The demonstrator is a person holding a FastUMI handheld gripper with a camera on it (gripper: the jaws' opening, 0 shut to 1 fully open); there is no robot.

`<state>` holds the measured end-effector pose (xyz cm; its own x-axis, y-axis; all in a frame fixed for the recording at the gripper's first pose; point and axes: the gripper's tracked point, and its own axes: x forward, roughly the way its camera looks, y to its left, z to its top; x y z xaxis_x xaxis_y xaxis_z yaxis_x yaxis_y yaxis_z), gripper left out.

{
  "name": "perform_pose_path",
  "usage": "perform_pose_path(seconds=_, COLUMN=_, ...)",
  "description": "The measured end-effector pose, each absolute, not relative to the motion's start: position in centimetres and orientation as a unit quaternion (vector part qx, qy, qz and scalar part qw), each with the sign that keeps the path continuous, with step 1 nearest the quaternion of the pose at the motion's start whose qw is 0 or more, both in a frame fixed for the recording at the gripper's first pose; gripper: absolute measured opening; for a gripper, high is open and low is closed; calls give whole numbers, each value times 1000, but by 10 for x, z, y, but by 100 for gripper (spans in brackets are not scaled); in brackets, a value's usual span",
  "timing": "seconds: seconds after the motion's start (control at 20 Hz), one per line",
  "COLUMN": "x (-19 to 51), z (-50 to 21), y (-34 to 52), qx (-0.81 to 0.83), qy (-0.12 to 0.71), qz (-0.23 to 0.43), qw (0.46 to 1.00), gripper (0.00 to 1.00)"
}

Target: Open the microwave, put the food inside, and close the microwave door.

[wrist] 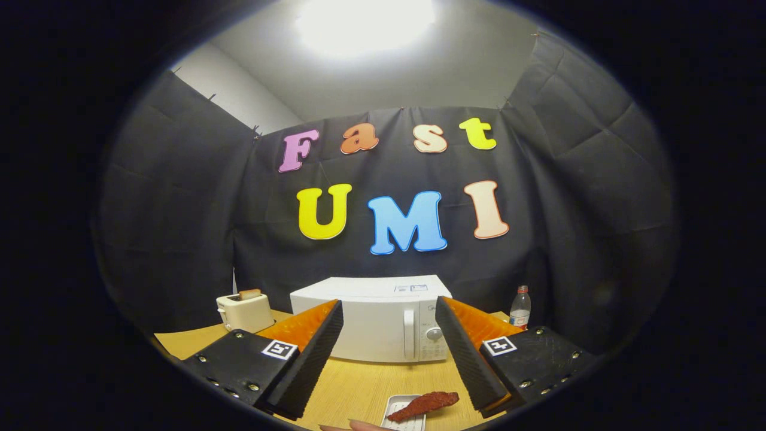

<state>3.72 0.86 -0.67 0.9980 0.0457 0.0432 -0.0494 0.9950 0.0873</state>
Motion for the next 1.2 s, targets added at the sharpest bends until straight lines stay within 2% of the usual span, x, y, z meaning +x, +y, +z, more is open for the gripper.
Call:
perform_pose_path(seconds=0.6, x=125, z=-54, y=-6, qx=59, qy=-4, qz=-13, qw=998, gripper=97)
perform_pose_path(seconds=0.9, x=184, z=-124, y=-19, qx=45, qy=77, qz=-23, qw=996, gripper=97)
perform_pose_path(seconds=1.2, x=224, z=-155, y=-16, qx=26, qy=98, qz=-31, qw=994, gripper=95)
